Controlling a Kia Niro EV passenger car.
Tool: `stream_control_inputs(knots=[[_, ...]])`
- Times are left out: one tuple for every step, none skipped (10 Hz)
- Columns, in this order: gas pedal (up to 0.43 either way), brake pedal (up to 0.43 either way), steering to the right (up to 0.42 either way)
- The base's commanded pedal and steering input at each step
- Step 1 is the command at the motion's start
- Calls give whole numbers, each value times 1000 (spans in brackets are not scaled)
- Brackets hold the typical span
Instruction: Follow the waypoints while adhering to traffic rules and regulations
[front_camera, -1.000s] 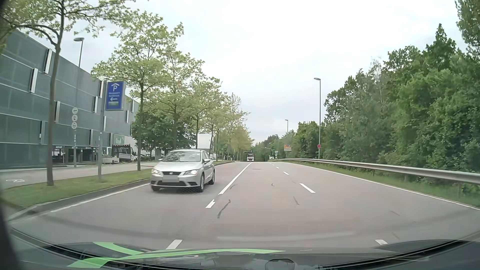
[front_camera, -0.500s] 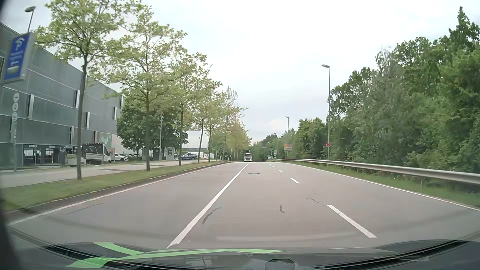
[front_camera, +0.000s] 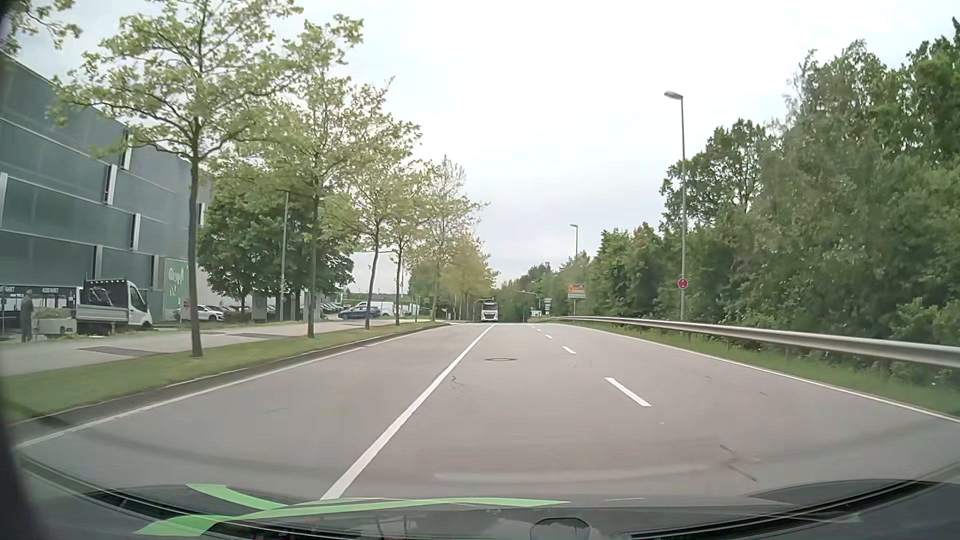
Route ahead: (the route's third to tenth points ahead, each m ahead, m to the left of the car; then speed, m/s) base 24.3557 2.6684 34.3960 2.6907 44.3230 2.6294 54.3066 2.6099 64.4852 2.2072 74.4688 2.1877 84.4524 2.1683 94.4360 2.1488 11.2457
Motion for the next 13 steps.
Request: stream_control_inputs(knots=[[67, 0, 6], [67, 0, 4], [67, 0, 1], [67, 0, 0], [67, 0, 0], [59, 0, 0], [47, 0, 0], [47, 0, 0], [47, 0, 0], [39, 0, 0], [39, 0, -1], [39, 0, 0], [39, 0, 0]])
